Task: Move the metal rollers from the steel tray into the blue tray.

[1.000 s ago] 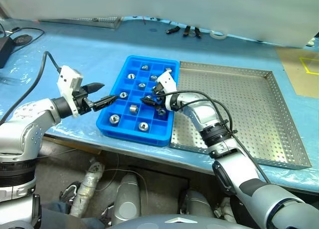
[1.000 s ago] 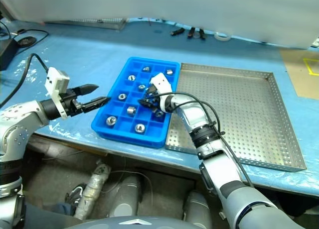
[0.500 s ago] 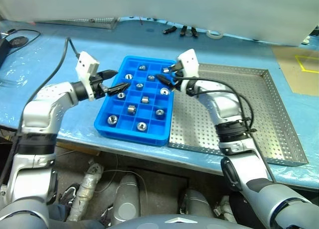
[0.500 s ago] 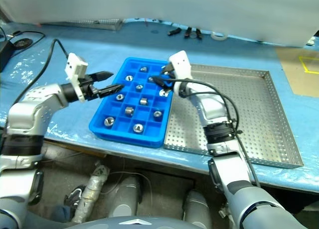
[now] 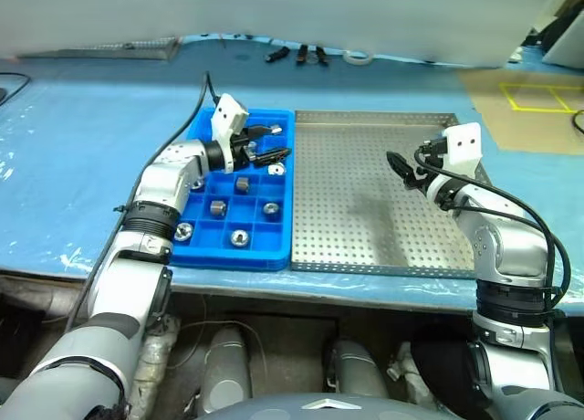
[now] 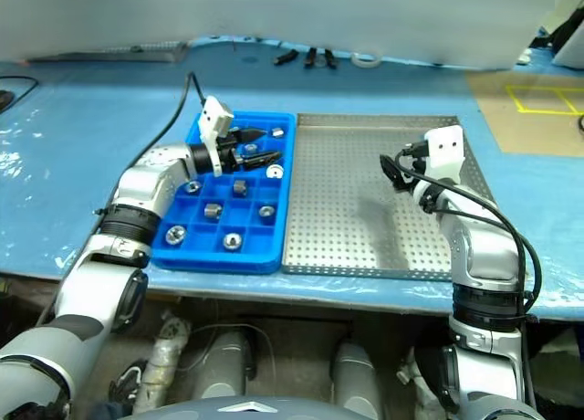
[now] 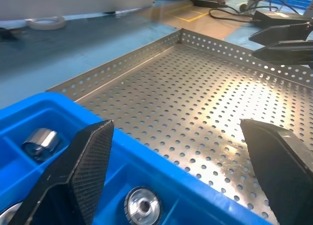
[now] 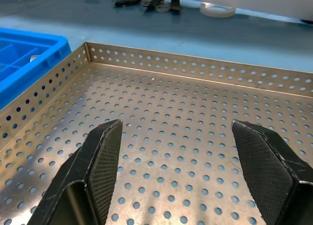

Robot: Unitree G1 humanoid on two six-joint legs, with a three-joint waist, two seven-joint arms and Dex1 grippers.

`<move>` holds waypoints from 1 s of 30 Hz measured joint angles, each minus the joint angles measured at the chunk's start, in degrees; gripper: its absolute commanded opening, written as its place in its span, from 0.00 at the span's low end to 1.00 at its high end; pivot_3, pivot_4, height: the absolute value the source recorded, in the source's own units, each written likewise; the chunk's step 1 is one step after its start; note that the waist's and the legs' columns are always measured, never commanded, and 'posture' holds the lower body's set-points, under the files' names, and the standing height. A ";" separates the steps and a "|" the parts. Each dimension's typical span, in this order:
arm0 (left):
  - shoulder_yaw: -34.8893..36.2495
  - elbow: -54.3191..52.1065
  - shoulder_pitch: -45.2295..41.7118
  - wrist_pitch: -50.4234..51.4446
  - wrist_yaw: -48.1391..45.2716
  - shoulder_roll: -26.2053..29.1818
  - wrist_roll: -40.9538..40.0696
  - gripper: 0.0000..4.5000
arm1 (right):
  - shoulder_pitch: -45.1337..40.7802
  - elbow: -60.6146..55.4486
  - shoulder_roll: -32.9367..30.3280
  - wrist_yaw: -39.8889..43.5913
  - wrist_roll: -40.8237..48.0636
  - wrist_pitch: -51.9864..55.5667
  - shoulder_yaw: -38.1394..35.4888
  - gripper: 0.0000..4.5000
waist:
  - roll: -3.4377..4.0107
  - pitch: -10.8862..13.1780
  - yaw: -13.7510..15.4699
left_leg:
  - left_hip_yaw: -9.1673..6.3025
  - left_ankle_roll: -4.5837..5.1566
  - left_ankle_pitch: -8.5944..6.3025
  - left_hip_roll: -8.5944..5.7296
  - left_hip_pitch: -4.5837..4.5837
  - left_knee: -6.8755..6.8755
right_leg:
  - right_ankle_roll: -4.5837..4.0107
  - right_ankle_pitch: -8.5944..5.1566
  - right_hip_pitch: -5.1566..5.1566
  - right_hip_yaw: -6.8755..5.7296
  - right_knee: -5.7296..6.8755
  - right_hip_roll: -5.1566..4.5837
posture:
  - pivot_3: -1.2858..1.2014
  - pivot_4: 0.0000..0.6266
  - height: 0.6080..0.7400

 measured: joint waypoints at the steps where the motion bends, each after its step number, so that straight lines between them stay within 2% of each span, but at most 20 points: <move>1: -0.03 1.86 -0.12 -1.27 -0.27 -0.93 0.49 0.96 | 2.24 -0.99 1.19 -0.03 0.69 -0.84 -0.25 0.83 | 0.00 -0.01 0.01 | 0.00 0.06 -0.04 0.01 0.07 0.01 | 0.00 0.00 0.10 0.02 -0.08 0.00 | 0.44 0.24 1.00; 4: -1.15 6.03 0.28 -4.45 -1.21 -2.78 2.58 0.96 | 7.01 -1.21 3.20 0.32 2.07 -2.20 0.29 0.83 | 0.01 -0.01 -0.07 | 0.09 0.25 -0.15 -0.11 -0.06 0.15 | 0.03 0.03 0.08 0.02 -0.18 -0.05 | 0.44 0.24 1.00; 7: -0.93 8.59 0.42 -8.66 0.16 -3.47 4.15 0.96 | 7.53 -1.28 3.47 0.77 2.14 -5.06 1.38 0.83 | 0.01 -0.01 -0.16 | 0.15 0.37 -0.22 -0.11 -0.04 0.22 | 0.12 0.09 0.10 -0.01 -0.26 -0.05 | 0.45 0.24 1.00; 13: 3.27 6.88 2.58 -14.20 1.60 -4.59 2.93 0.96 | 7.81 -1.45 5.81 0.92 2.47 -10.63 4.10 0.83 | 0.01 -0.01 0.01 | 0.16 0.46 -0.28 -0.07 -0.07 0.18 | 0.11 0.09 0.16 -0.01 -0.43 -0.06 | 0.46 0.24 1.00; 20: 3.88 -4.43 8.36 -10.75 2.43 -3.77 1.87 0.96 | 8.53 -1.99 5.78 1.32 2.38 -14.16 5.89 0.83 | 0.01 -0.01 0.02 | 0.20 0.68 -0.42 -0.07 -0.11 0.16 | 0.10 0.10 0.32 -0.04 -0.74 -0.07 | 0.46 0.24 1.00; 24: 4.21 -14.19 11.70 -4.58 7.09 -3.69 0.73 0.96 | 8.49 -2.00 5.80 0.08 1.65 -15.54 6.25 0.83 | 0.01 0.00 -0.04 | 0.22 0.66 -0.41 -0.05 -0.08 0.16 | 0.10 0.09 0.32 -0.02 -0.72 -0.07 | 0.46 0.24 1.00; 30: 5.08 -21.86 13.74 0.02 12.28 -4.69 -0.66 0.96 | 8.03 -1.91 6.07 -2.58 0.15 -15.86 7.13 0.83 | 0.01 0.00 -0.08 | 0.23 0.65 -0.41 -0.06 -0.07 0.16 | 0.11 0.10 0.33 0.00 -0.72 -0.07 | 0.46 0.24 1.00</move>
